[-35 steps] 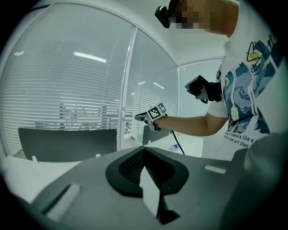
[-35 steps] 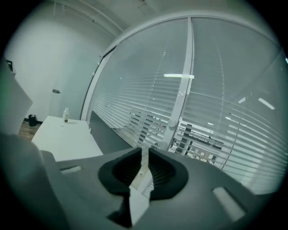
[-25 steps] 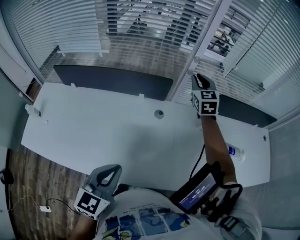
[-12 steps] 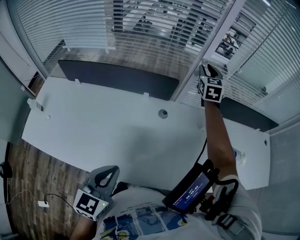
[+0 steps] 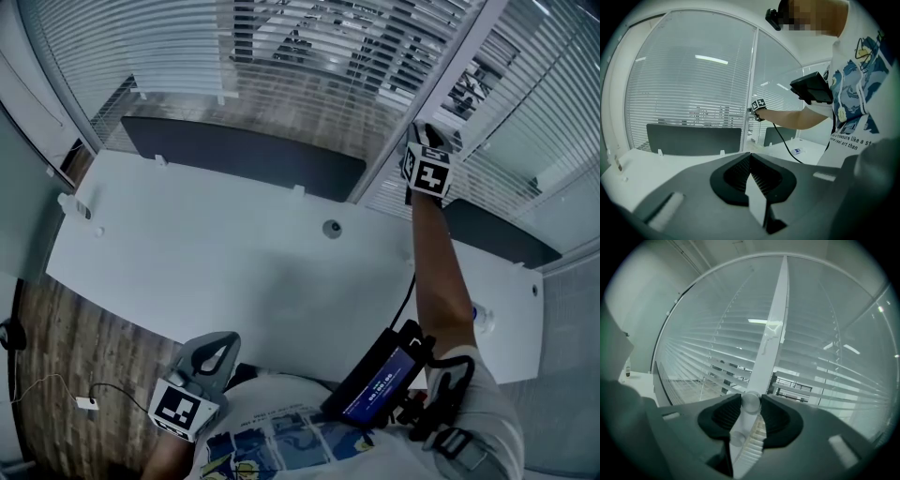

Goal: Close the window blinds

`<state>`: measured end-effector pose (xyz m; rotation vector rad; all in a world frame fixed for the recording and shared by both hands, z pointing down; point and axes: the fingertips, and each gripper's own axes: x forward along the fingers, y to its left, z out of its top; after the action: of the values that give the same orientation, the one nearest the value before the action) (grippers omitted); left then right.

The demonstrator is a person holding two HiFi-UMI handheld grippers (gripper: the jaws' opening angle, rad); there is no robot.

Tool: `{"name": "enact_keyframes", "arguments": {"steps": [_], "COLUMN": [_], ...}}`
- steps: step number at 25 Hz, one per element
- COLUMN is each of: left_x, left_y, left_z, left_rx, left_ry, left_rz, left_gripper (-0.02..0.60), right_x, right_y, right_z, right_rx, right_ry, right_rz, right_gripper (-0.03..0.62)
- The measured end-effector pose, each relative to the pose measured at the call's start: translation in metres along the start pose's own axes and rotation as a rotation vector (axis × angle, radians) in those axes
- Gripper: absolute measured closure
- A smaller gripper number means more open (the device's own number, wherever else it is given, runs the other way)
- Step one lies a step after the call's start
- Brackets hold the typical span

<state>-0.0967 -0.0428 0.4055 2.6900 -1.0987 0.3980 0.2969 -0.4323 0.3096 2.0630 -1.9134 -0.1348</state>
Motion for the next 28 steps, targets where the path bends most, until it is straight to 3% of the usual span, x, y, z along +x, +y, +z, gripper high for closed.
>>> {"name": "enact_keyframes", "arguments": {"steps": [6,9,18,24,28], "left_x": [0.003,0.002,0.008,0.010,0.012], "left_y": [0.001,-0.002,0.001,0.001,0.001], "left_z": [-0.001,-0.001,-0.005,-0.004,-0.003], "left_rx": [-0.023,-0.022,-0.019,-0.024,-0.012], "left_ry": [0.003,0.002,-0.002,0.006,-0.006], "left_rz": [0.006,0.005,-0.004,-0.001,-0.002], "left_gripper": [0.575,0.575,0.575,0.575,0.575], "right_x": [0.001,-0.003,0.005,0.011,0.012], "right_y": [-0.001,0.000,0.008,0.008,0.007], "right_z": [-0.005,-0.002,-0.010,-0.012,-0.014], "right_rx": [-0.060,-0.176,-0.748,-1.201,-1.414], "right_ry": [0.003,0.023,0.089,0.117,0.143], "right_rz": [-0.057,-0.098,-0.205,-0.267,-0.281], "right_gripper": [0.470,0.470,0.471,0.473,0.473]}}
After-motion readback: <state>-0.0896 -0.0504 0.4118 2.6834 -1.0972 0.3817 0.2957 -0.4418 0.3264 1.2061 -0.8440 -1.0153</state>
